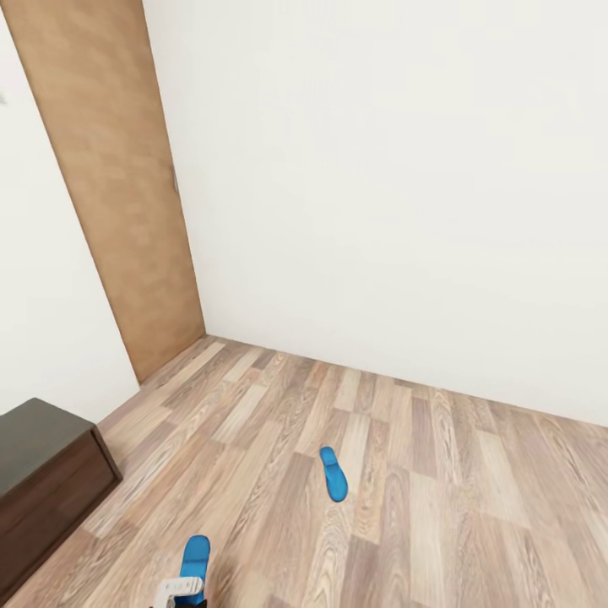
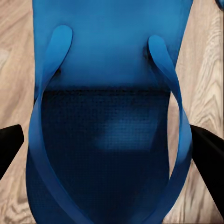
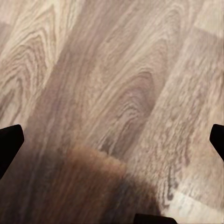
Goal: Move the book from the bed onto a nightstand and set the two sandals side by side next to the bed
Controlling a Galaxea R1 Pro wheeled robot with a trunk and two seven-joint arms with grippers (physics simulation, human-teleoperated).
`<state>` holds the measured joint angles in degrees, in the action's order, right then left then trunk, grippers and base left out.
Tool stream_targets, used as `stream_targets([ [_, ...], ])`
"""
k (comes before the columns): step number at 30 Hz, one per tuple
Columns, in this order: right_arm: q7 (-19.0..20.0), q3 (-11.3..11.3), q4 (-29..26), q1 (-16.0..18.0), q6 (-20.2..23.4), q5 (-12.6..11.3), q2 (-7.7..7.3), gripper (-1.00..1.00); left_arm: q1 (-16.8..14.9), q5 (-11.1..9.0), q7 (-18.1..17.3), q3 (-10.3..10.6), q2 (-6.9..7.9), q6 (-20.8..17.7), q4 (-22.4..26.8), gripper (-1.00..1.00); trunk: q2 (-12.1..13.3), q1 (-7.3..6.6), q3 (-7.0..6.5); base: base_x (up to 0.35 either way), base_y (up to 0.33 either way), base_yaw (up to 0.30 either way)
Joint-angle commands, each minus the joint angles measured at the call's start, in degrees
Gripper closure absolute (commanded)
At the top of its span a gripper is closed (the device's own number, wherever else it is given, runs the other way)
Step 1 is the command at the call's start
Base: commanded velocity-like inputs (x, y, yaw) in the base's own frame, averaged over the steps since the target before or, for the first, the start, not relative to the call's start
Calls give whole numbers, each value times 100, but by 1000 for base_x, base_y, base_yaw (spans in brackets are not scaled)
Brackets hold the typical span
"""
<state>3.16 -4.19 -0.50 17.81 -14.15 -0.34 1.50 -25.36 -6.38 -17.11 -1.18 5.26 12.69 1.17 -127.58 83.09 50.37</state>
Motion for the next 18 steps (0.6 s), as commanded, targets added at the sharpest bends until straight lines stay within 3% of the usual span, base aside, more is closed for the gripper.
stream_targets([
  [1,-2,-38,6,4,-18,-7,0,-100,-4,-57,-38,-10,1,2,-10,100,-2,2,5,272,-161,1],
  [6,0,-38,6,4,-18,-10,0,-100,-4,-57,-38,-8,1,4,-8,100,-2,2,5,244,-144,74],
  [18,-8,-38,6,4,-18,-5,0,-100,-4,-57,-46,-5,1,6,-5,100,-2,2,5,24,-14,273],
])
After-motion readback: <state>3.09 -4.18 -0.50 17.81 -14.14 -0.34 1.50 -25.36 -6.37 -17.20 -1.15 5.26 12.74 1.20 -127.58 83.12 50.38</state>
